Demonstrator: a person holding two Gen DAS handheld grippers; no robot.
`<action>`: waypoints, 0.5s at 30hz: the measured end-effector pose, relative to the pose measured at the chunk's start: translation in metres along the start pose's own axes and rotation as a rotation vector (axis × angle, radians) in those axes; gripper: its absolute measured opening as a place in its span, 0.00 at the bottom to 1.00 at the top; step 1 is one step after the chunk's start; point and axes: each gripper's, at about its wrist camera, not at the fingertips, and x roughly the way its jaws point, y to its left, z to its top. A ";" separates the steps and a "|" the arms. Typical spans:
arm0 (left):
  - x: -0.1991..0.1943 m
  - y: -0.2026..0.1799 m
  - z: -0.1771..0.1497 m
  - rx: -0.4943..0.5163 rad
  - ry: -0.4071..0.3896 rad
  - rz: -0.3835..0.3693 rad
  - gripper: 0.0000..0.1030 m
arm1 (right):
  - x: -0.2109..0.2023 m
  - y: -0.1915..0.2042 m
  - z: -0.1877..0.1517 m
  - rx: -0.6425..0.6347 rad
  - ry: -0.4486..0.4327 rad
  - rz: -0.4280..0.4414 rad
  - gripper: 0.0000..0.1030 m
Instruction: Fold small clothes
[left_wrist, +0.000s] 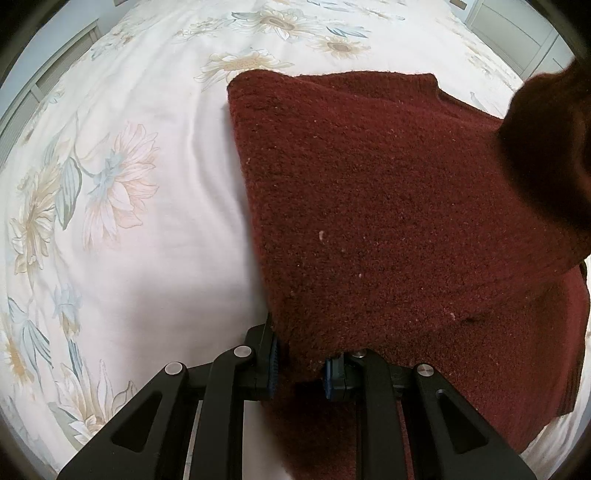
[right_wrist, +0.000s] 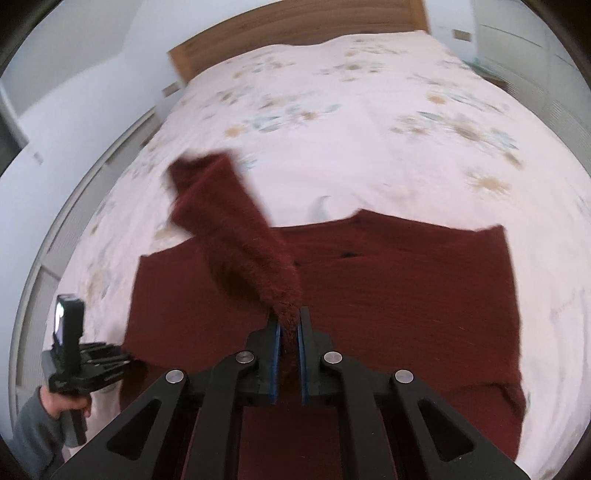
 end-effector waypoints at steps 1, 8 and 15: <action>0.000 -0.001 0.001 -0.001 0.000 0.002 0.16 | 0.002 -0.005 -0.002 0.011 0.006 -0.015 0.07; 0.005 -0.008 0.000 0.000 -0.004 0.020 0.16 | 0.032 -0.045 -0.032 0.114 0.096 -0.063 0.07; 0.006 -0.011 -0.003 0.006 -0.006 0.022 0.16 | 0.040 -0.064 -0.053 0.170 0.128 -0.062 0.07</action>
